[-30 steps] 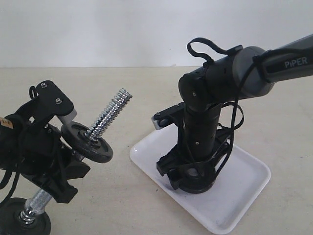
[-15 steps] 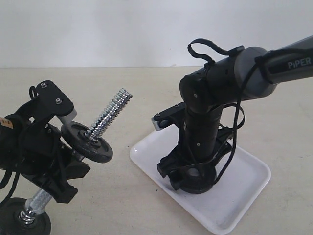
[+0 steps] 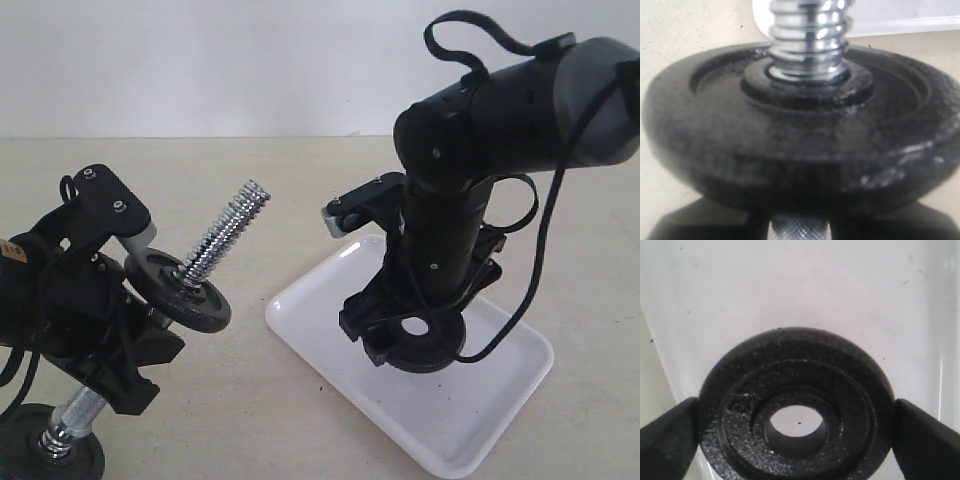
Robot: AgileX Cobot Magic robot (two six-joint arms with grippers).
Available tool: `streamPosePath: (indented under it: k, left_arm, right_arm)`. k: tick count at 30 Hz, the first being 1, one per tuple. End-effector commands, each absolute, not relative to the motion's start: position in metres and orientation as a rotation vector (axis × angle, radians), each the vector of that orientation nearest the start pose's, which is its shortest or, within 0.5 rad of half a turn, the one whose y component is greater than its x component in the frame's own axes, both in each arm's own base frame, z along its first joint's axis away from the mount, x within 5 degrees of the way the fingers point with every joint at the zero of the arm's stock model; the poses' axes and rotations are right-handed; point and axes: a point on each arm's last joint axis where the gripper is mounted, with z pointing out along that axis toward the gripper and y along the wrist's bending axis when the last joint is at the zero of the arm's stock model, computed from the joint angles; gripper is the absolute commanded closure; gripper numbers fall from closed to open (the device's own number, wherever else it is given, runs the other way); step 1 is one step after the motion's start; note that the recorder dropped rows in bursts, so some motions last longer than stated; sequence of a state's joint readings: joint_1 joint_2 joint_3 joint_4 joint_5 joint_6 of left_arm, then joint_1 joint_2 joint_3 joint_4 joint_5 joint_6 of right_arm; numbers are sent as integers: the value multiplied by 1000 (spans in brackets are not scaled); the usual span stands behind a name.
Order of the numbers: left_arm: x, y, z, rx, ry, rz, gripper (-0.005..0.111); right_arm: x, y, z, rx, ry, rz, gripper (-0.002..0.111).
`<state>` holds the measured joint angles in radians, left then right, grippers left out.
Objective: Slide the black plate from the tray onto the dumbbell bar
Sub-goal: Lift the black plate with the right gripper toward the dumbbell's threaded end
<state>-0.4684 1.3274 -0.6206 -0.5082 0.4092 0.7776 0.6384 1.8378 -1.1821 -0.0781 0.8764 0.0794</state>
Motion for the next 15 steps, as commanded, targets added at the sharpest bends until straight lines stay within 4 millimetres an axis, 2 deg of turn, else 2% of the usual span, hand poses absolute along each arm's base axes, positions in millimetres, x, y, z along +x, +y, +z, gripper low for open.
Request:
streamPosePath:
  k: [1,5,10,14,15]
  left_arm:
    - [211,-125,226,915,2232,-314,102]
    - [211,-125,226,922,2228,-310,102]
    - [211,-125,226,958,2210,-295,102]
    - [211,-125,226,998,2190,-278,102]
    - [211,-125,226,1018,2179,-269,102]
  right_arm:
    - [278,198,203,-897,2799,-9,108]
    - [273,194,225,-893,2746,16,108]
    - [262,187,262,-858,2645,70,108]
    - [248,181,294,-822,2553,173,108]
    - [241,181,306,-829,2513,251,108]
